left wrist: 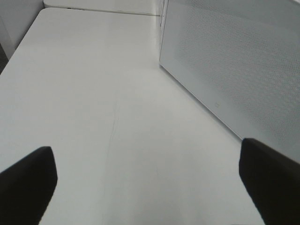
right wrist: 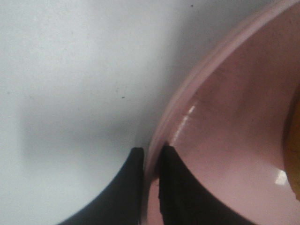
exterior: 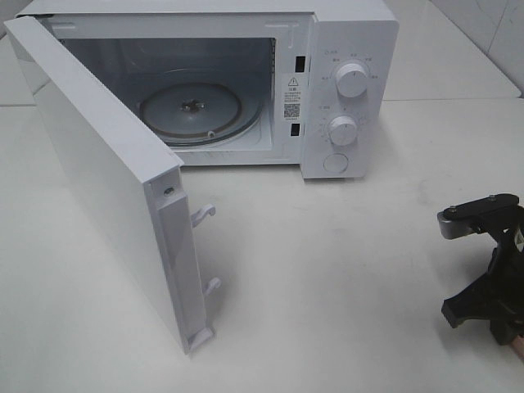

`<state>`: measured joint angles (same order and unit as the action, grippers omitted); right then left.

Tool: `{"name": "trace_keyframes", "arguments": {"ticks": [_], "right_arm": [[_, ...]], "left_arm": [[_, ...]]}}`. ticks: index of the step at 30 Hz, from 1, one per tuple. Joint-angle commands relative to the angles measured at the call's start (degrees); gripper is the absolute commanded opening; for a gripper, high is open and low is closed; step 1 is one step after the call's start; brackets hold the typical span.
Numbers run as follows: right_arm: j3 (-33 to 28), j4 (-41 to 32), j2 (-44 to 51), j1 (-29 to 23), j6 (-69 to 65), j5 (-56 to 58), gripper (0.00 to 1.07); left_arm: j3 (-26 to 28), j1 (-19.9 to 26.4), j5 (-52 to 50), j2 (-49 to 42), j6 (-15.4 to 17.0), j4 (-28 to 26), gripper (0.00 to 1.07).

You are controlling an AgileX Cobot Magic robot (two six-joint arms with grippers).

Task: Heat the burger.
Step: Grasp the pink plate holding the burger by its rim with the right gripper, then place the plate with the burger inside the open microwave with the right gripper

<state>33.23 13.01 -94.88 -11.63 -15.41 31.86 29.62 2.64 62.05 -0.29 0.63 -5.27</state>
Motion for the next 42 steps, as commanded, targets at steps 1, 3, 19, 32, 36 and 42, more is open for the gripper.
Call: {"name": "trace_keyframes", "arguments": {"ticks": [1, 3, 19, 32, 36, 42], "right_arm": [[-0.3, 0.6, -0.5, 0.3, 0.3, -1.0, 0.00], [-0.3, 1.8, -0.5, 0.3, -0.5, -0.9, 0.00], [-0.3, 13.1, 4.2, 0.1, -12.1, 4.2, 0.00], [-0.3, 21.4, 4.4, -6.8, -19.8, 9.9, 0.00], [-0.3, 22.3, 4.4, -8.1, -20.3, 11.0, 0.00], [-0.3, 23.5, 4.4, -10.8, -21.4, 14.2, 0.00]], "left_arm": [[-0.1, 0.1, -0.8, -0.9, -0.1, -0.2, 0.98], [-0.1, 0.1, -0.8, -0.9, -0.1, -0.2, 0.98], [-0.1, 0.1, -0.8, -0.9, -0.1, -0.2, 0.98], [-0.1, 0.1, -0.8, -0.9, -0.1, -0.2, 0.98], [-0.1, 0.1, -0.8, -0.9, -0.1, -0.2, 0.98], [-0.1, 0.1, -0.8, -0.9, -0.1, -0.2, 0.98]]}}
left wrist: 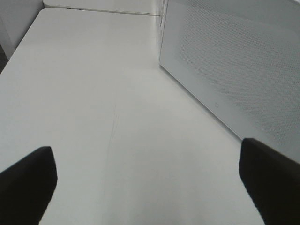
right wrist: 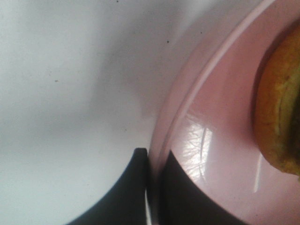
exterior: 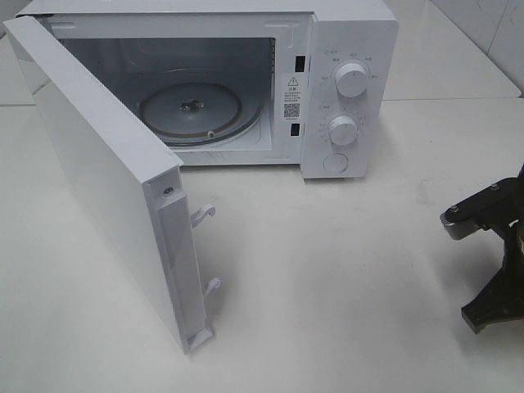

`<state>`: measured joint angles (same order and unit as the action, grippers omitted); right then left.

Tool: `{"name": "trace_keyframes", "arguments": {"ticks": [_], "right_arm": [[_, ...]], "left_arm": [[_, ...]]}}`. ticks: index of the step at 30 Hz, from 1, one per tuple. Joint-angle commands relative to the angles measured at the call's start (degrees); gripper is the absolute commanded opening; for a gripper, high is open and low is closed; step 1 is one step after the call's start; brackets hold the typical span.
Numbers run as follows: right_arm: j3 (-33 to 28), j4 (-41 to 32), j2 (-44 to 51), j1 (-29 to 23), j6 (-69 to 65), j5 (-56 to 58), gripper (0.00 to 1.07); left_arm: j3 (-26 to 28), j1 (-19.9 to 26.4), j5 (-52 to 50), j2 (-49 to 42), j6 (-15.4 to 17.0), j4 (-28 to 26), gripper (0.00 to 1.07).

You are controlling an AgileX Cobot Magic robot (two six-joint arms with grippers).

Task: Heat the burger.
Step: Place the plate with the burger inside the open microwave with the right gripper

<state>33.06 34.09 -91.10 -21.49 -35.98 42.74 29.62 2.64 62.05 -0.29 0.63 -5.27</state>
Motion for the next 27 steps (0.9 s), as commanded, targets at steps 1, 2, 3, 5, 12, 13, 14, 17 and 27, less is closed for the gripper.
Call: {"name": "trace_keyframes", "arguments": {"ticks": [1, 2, 3, 5, 12, 13, 14, 17, 27], "right_arm": [[-0.2, 2.5, 0.6, -1.0, -0.8, 3.3, 0.00], [-0.2, 2.5, 0.6, -1.4, -0.8, 3.7, 0.00], [-0.2, 2.5, 0.9, -2.1, -0.7, 4.0, 0.00], [-0.2, 2.9, 1.9, -2.6, -0.7, 4.4, 0.00], [-0.2, 4.4, 7.2, -3.4, -0.7, 8.0, 0.00], [-0.2, 4.4, 8.7, -3.4, -0.4, 9.0, 0.00], [-0.2, 4.4, 8.7, -3.4, -0.4, 9.0, 0.00], [-0.2, 4.2, 10.7, -3.4, 0.3, 9.9, 0.00], [-0.2, 2.4, 15.2, -4.1, 2.4, 11.4, 0.00]], "left_arm": [[-0.1, 0.1, -0.8, -0.9, -0.1, -0.2, 0.98], [-0.1, 0.1, -0.8, -0.9, -0.1, -0.2, 0.98], [-0.1, 0.1, -0.8, -0.9, -0.1, -0.2, 0.98], [-0.1, 0.1, -0.8, -0.9, -0.1, -0.2, 0.98], [-0.1, 0.1, -0.8, -0.9, -0.1, -0.2, 0.98], [-0.1, 0.1, -0.8, -0.9, -0.1, -0.2, 0.98], [-0.1, 0.1, -0.8, -0.9, -0.1, -0.2, 0.98], [-0.1, 0.1, -0.8, -0.9, -0.1, -0.2, 0.98], [-0.1, 0.1, -0.8, -0.9, -0.1, -0.2, 0.98]]}}
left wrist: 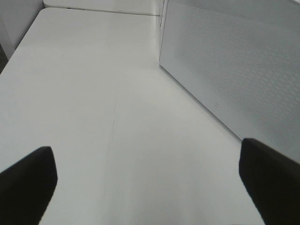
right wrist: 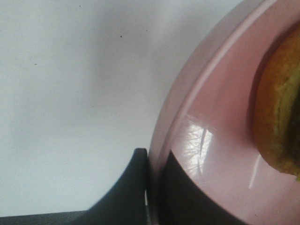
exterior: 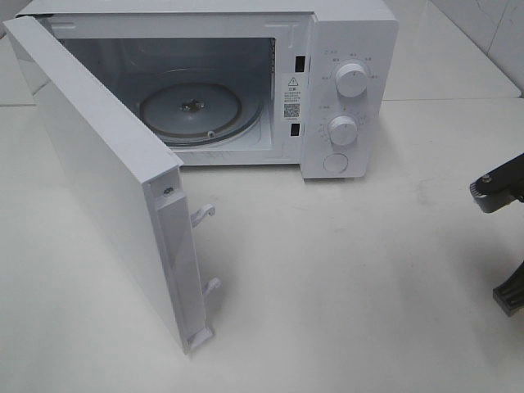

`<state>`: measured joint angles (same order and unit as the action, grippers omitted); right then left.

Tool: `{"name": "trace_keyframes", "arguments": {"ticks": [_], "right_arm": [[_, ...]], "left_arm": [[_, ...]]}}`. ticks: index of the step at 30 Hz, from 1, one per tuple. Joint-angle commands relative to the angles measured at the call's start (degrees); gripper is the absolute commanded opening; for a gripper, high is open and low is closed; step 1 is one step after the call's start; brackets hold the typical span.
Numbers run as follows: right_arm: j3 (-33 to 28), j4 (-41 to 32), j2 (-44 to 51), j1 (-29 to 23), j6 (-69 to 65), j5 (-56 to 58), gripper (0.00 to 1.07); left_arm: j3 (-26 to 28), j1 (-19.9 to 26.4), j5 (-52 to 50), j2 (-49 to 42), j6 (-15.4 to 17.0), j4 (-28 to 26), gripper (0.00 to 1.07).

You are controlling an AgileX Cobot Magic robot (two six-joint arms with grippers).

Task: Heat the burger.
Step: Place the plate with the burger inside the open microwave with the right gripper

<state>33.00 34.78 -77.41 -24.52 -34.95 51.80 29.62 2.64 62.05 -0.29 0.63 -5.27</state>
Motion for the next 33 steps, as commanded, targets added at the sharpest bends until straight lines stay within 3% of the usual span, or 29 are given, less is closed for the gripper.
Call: {"name": "trace_keyframes", "arguments": {"ticks": [1, 33], "right_arm": [[-0.1, 1.8, 2.2, -2.3, 1.7, 3.2, 0.00], [-0.1, 1.1, 2.8, -23.6, 3.4, 6.8, 0.00]], "left_arm": [[-0.1, 0.1, -0.8, -0.9, -0.1, -0.2, 0.98], [-0.1, 0.1, -0.8, -0.9, -0.1, -0.2, 0.98]]}}
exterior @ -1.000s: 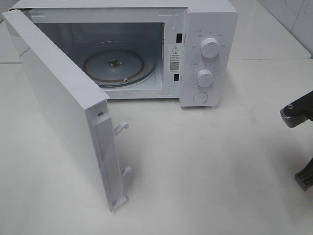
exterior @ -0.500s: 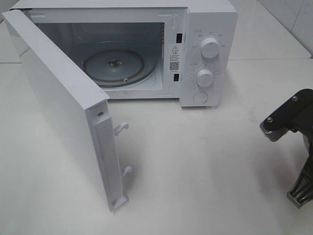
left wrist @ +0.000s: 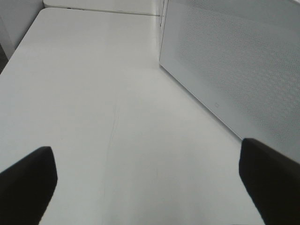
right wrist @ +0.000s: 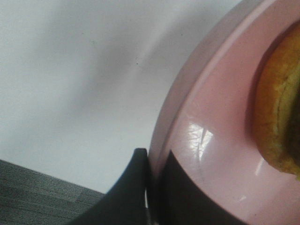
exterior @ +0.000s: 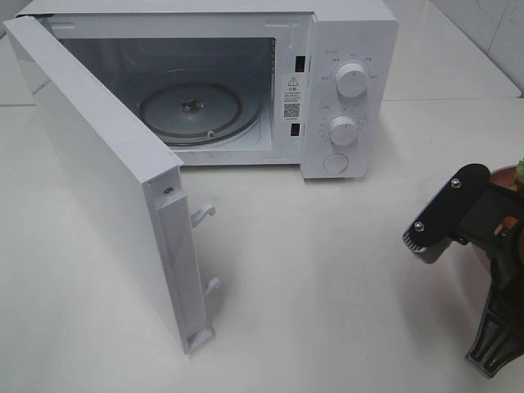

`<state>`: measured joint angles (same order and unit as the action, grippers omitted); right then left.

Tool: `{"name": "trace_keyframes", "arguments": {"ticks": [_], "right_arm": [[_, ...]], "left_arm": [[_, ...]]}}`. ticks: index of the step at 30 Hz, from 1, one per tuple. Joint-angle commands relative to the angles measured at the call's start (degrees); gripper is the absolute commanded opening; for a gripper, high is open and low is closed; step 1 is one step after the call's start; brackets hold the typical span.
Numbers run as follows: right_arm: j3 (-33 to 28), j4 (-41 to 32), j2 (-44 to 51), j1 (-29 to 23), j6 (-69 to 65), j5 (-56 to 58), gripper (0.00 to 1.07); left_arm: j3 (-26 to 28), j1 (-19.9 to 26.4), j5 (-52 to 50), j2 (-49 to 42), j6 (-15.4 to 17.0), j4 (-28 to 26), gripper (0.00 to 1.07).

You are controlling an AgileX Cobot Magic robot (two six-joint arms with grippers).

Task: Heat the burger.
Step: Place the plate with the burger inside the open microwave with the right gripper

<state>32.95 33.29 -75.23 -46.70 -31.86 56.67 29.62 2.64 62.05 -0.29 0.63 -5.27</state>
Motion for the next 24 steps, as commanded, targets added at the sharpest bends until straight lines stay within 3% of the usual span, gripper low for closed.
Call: {"name": "trace_keyframes", "arguments": {"ticks": [1, 24], "right_arm": [[-0.1, 2.6, 0.6, -1.4, 0.3, 1.9, 0.00], [-0.1, 1.5, 0.6, -20.2, 0.3, 3.4, 0.00]], "left_arm": [[-0.1, 0.1, -0.8, -0.9, -0.1, -0.2, 0.98], [-0.1, 0.1, -0.8, -0.9, -0.1, -0.2, 0.98]]}}
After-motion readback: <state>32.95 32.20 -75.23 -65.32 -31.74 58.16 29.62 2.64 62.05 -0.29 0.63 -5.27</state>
